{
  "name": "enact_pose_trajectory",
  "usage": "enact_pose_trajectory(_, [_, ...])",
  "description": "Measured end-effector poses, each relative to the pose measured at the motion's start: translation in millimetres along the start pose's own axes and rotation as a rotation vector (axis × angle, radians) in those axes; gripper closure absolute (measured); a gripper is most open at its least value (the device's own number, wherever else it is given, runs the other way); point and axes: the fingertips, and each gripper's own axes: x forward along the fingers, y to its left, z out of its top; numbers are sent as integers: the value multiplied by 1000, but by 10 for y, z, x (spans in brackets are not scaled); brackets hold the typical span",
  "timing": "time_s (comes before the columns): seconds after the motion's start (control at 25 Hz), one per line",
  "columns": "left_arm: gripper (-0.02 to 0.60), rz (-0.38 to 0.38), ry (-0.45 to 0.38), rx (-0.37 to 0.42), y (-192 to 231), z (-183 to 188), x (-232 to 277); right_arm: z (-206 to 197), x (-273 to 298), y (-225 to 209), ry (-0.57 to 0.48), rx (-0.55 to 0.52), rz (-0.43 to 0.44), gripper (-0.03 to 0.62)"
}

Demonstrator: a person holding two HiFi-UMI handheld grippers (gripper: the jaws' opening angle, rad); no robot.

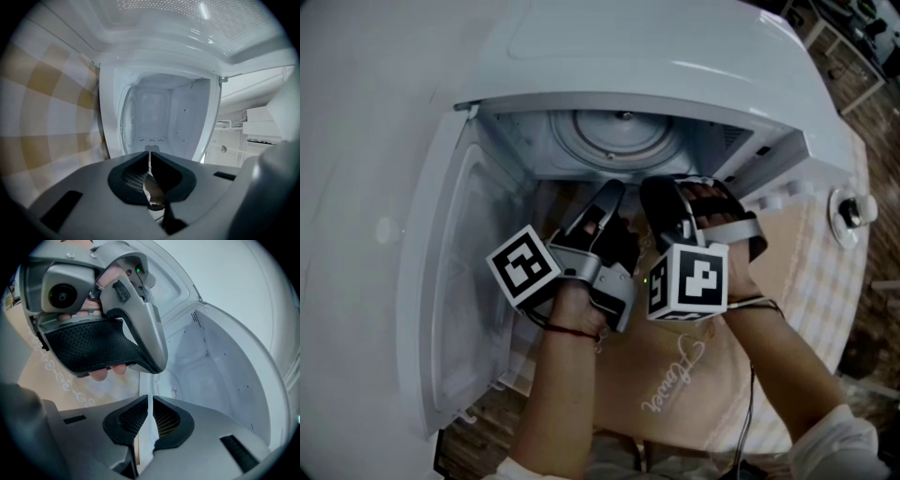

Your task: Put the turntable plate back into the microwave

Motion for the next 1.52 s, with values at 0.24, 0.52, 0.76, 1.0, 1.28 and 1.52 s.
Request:
enact_pose_trajectory(0.24, [565, -8, 2, 3, -60, -100, -96, 18, -147, 46, -3, 15, -4, 542])
enact_pose_trajectory(0.52, [565, -30, 18, 56, -210, -274, -187, 12, -379, 69, -19, 97, 8, 540])
enact_pose_trajectory(0.76, [568, -43, 52, 114, -381, -559, -302, 25, -711, -5, -39, 225, 6, 542])
enact_pose_trajectory(1.0, [569, -29, 78, 134, -607, -797, -453, 50, -1053, -1, -36, 273, 7, 542])
enact_pose_trajectory(1.28, [571, -50, 96, 176, -968, -1049, -655, 165, -1566, 19, -65, 332, 4, 542])
enact_pose_trajectory(1.52, [574, -46, 123, 249, -1210, -1287, -886, 220, -2035, -37, -95, 416, -18, 542])
